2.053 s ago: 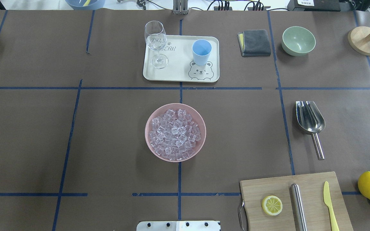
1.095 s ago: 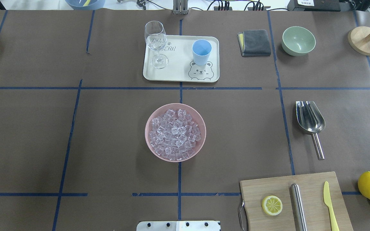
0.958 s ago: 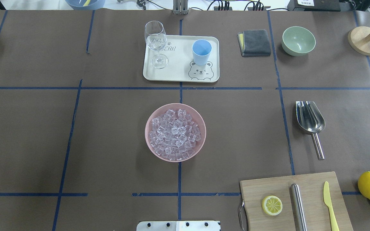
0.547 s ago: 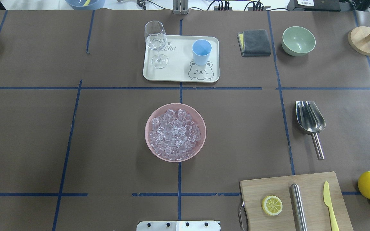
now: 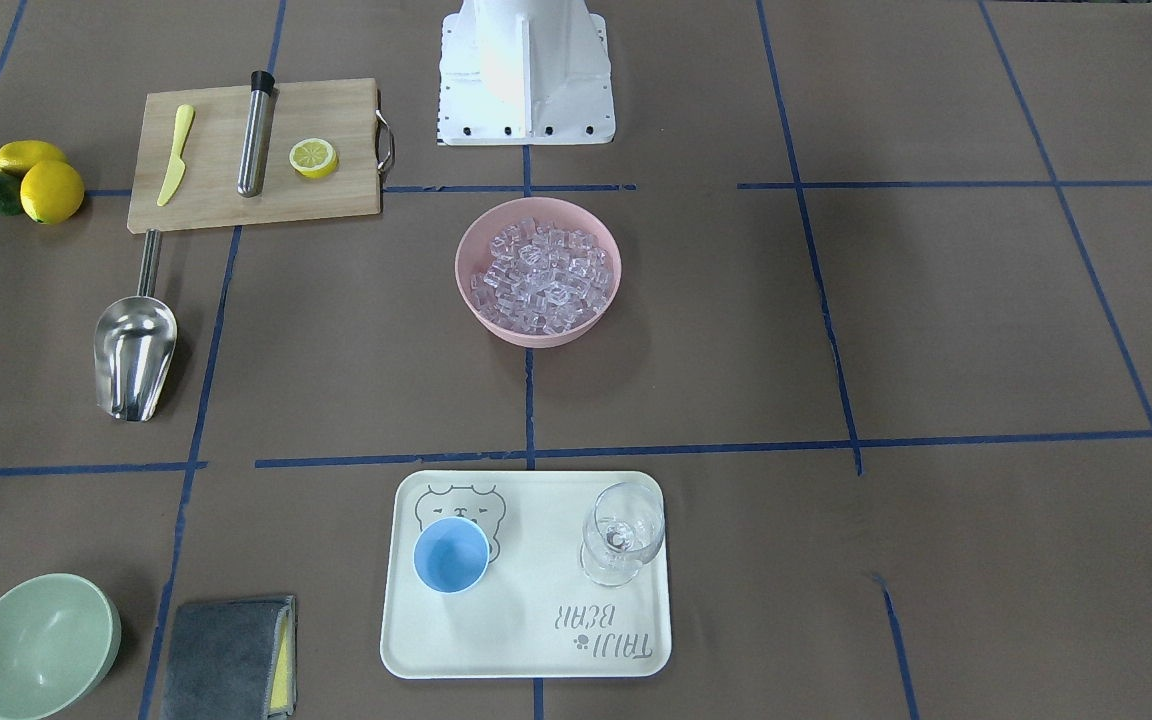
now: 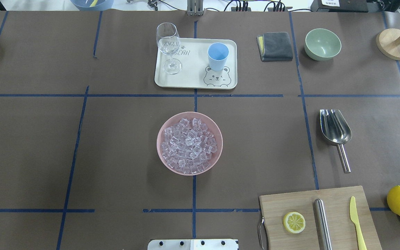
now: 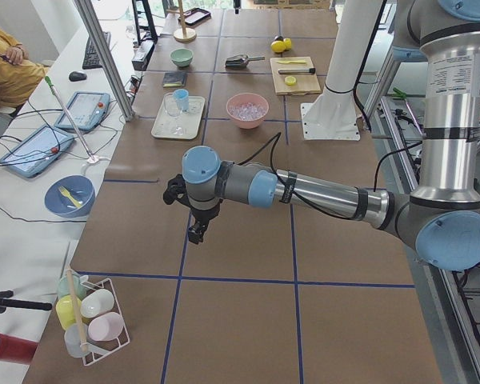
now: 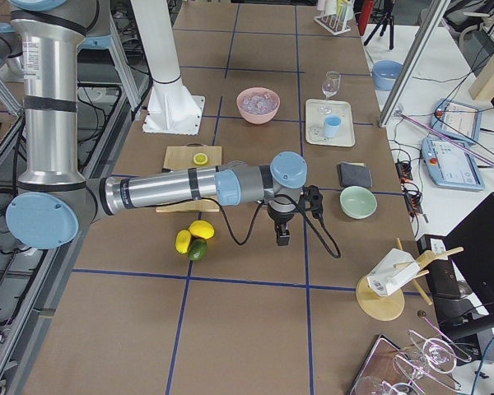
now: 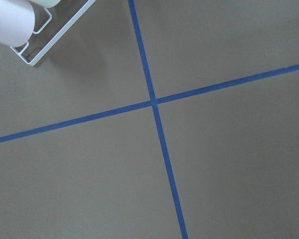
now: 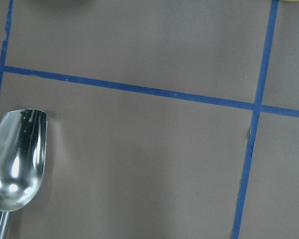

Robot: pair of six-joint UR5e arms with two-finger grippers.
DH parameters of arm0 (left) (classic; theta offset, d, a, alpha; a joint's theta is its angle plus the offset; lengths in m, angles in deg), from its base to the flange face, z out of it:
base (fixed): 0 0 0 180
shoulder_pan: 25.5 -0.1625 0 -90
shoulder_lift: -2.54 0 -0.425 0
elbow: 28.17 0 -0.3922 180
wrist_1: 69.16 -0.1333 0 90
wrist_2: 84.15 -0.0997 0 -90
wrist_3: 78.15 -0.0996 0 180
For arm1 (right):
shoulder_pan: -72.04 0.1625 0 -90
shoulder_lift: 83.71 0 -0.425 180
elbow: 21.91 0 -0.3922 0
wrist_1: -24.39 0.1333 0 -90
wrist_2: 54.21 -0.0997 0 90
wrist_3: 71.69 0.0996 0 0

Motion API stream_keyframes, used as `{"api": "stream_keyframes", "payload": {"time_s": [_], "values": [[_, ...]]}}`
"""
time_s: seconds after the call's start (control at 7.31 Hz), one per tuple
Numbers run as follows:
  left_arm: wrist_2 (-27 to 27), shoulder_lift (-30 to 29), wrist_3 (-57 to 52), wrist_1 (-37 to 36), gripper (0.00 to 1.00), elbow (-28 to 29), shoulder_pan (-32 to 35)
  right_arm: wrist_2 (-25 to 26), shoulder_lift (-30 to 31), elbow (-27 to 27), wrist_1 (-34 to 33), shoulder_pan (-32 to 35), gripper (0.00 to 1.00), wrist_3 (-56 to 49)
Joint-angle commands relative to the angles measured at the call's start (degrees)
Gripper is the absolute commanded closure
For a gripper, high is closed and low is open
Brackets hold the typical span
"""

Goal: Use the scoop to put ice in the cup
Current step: 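Move the left gripper beside the pink bowl while the right gripper approaches the metal scoop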

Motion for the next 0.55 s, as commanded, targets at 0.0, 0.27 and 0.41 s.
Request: {"api": "stream_keyframes", "payload": {"time_s": [0.0, 0.27, 0.41], "values": [[1.0, 0.0, 0.2, 14.7, 0.00, -0.1, -10.3, -0.7, 0.1, 0.2, 1.9, -1.4, 0.00, 0.1], [1.3, -0.1, 0.2, 30.3, 0.00, 0.8, -16.3, -3.7, 0.2, 0.1, 1.9, -2.2, 0.00, 0.2], [1.3, -0.7, 0.3, 40.0, 0.00, 1.4, -20.8, -3.7, 0.2, 0.1, 2.0, -2.3, 0.00, 0.2]]}}
